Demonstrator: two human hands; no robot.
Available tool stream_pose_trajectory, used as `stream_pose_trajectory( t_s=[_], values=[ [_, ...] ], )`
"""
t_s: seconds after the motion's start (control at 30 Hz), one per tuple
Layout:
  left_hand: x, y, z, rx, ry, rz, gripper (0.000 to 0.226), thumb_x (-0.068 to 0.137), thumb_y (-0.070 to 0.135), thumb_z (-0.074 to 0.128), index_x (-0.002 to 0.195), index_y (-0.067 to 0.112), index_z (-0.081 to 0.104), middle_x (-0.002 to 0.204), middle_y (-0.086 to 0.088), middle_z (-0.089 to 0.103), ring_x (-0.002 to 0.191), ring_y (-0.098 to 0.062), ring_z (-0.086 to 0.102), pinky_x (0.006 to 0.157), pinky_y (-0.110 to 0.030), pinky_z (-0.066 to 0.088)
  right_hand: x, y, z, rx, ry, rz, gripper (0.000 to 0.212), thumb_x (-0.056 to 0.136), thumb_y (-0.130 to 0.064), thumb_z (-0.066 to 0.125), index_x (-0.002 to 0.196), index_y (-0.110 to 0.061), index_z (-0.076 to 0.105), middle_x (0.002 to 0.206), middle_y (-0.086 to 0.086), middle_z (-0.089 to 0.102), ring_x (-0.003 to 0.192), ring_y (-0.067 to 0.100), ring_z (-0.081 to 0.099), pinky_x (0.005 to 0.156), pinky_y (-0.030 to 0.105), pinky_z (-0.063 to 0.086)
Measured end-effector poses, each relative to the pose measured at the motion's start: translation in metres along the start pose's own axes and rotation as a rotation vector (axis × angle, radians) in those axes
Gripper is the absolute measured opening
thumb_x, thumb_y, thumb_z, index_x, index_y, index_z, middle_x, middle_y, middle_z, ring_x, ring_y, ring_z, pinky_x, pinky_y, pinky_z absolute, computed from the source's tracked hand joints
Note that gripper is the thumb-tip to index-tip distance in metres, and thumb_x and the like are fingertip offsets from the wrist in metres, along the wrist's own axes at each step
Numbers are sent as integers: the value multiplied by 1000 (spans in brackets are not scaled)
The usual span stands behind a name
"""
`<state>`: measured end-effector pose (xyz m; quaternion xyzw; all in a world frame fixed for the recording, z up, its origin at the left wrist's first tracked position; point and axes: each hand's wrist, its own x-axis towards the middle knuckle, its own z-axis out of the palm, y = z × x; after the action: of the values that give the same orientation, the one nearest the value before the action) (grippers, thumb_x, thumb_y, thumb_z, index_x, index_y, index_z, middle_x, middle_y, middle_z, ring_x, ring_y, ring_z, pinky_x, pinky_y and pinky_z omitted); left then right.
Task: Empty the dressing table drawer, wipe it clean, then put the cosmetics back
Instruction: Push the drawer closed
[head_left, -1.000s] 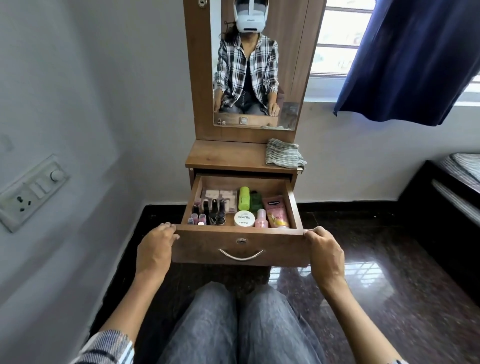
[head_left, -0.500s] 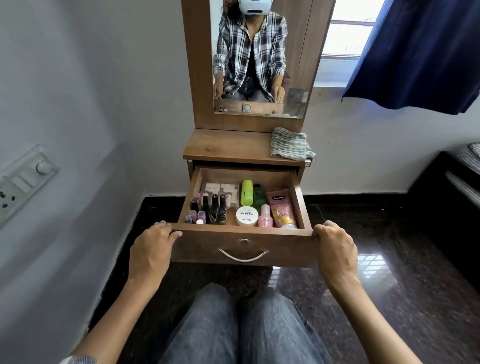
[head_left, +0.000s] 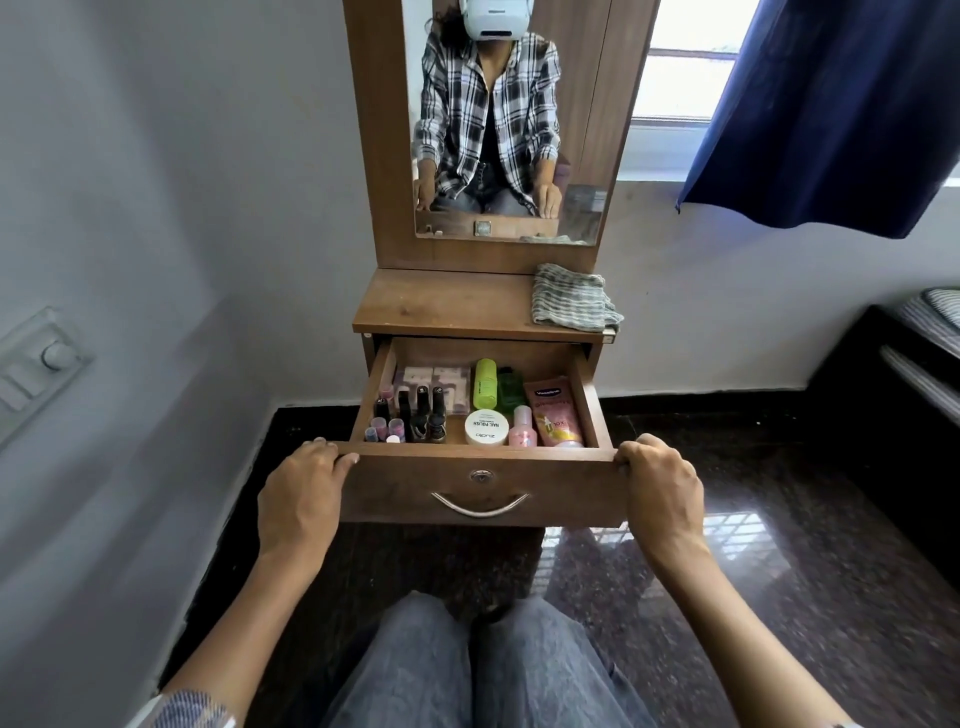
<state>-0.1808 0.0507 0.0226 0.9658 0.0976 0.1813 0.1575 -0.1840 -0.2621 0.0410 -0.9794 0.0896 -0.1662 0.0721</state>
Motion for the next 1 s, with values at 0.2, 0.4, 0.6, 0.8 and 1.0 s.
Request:
stream_pose_trajectory(
  t_s=[0.2, 0.4, 0.6, 0.8, 1.0],
  values=[
    [18, 2, 14, -16, 4, -13, 33, 93, 24, 54, 112, -1, 65, 119, -17, 63, 106, -34, 61, 82, -45, 53, 17, -3, 6, 21, -1, -4, 21, 93, -3, 48, 95, -9, 68, 92, 3, 59, 77, 24, 61, 58, 25, 36],
    [41, 1, 27, -31, 35, 26, 27, 95, 19, 50, 108, 2, 67, 111, -14, 66, 96, -31, 64, 77, -43, 55, 41, -5, 20, 38, 20, 3, 17, 89, -2, 51, 87, -8, 67, 88, 2, 58, 73, 22, 56, 56, 24, 33],
    [70, 4, 43, -38, 68, 54, 27, 95, 18, 51, 108, 1, 67, 110, -14, 66, 92, -30, 65, 76, -41, 54, 75, -7, 34, 41, 33, -17, 14, 88, -4, 52, 87, -7, 66, 87, 4, 56, 74, 25, 56, 55, 26, 34],
    [98, 9, 58, -98, 131, 78, 27, 94, 14, 52, 112, -2, 65, 120, -18, 62, 110, -32, 60, 92, -43, 49, 105, -10, 48, 44, 93, -39, 15, 86, -1, 54, 88, -5, 69, 88, 8, 59, 75, 30, 59, 55, 26, 35],
    [124, 0, 79, -325, 256, 80, 25, 86, 1, 62, 110, -4, 65, 114, -19, 65, 103, -32, 62, 93, -34, 44, 129, -7, 71, 43, 166, -69, 19, 74, 7, 60, 85, -6, 67, 83, 6, 59, 66, 31, 58, 52, 25, 36]
  ],
)
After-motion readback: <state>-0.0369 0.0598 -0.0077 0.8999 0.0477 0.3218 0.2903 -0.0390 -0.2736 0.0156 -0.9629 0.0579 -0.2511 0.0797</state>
